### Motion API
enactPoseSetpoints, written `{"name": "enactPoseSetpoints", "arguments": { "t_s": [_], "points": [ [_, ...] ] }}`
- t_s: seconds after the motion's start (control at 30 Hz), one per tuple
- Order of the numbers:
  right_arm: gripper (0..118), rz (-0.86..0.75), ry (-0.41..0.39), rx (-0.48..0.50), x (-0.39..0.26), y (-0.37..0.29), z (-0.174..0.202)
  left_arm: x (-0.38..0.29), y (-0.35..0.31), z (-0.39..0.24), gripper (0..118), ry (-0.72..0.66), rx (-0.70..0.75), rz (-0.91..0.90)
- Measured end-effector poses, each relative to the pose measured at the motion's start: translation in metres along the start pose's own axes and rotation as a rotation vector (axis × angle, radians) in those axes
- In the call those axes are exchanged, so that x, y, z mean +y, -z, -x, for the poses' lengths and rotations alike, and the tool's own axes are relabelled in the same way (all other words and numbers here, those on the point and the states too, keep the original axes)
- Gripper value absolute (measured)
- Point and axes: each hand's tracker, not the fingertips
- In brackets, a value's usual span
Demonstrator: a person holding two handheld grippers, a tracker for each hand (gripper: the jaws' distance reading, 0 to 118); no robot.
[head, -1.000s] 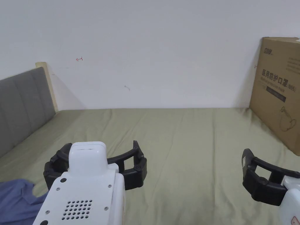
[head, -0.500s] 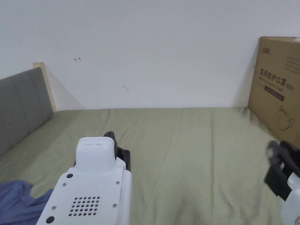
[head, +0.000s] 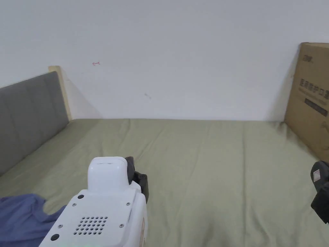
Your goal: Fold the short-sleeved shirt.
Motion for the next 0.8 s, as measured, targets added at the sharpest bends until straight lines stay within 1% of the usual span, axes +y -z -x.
{"name": "enactPoseSetpoints", "arguments": {
  "t_s": [0.03, 0.1, 0.17, 0.23, 0.27, 0.33, 0.37, 0.43, 0.5, 0.6, 0.67, 0.7, 0.8],
  "points": [
    [0, 0.014, 0.013, 0.037, -0.003, 0.008, 0.01, 0.001, -0.003, 0.012, 0, 0.017, 0.026, 0.014],
    [0, 0.043, 0.004, 0.084, -0.009, 0.022, 0.035, 0.001, -0.012, 0.043, 0, 0.051, 0.113, 0.016],
    [0, 0.089, 0.039, 0.192, -0.015, 0.036, 0.065, 0.002, -0.029, 0.083, 0, 0.075, 0.226, 0.02],
    [0, 0.139, 0.044, 0.303, -0.02, 0.043, 0.096, 0.001, -0.046, 0.117, 0, 0.094, 0.359, 0.033],
    [0, 0.154, 0.026, 0.366, -0.021, 0.046, 0.109, 0.0, -0.054, 0.131, 0, 0.099, 0.413, 0.037],
    [0, 0.157, -0.032, 0.427, -0.024, 0.048, 0.132, -0.005, -0.067, 0.154, 0, 0.089, 0.472, 0.053],
    [0, 0.144, -0.061, 0.443, -0.025, 0.047, 0.14, -0.007, -0.07, 0.161, 0, 0.08, 0.492, 0.066],
    [0, 0.142, -0.098, 0.473, -0.026, 0.049, 0.152, -0.01, -0.072, 0.168, 0, 0.063, 0.486, 0.075],
    [0, 0.155, -0.109, 0.484, -0.026, 0.052, 0.159, -0.012, -0.07, 0.172, 0, 0.042, 0.471, 0.087],
    [0, 0.185, -0.112, 0.487, -0.026, 0.055, 0.158, -0.009, -0.058, 0.178, 0, -0.009, 0.464, 0.122],
    [0, 0.221, -0.138, 0.463, -0.024, 0.057, 0.152, -0.002, -0.036, 0.198, 0, -0.058, 0.449, 0.198],
    [0, 0.23, -0.142, 0.458, -0.024, 0.059, 0.149, -0.001, -0.021, 0.21, 0, -0.081, 0.439, 0.257],
    [0, 0.258, -0.134, 0.422, -0.026, 0.065, 0.13, -0.022, 0.046, 0.267, 0, -0.17, 0.349, 0.618]
  ]
}}
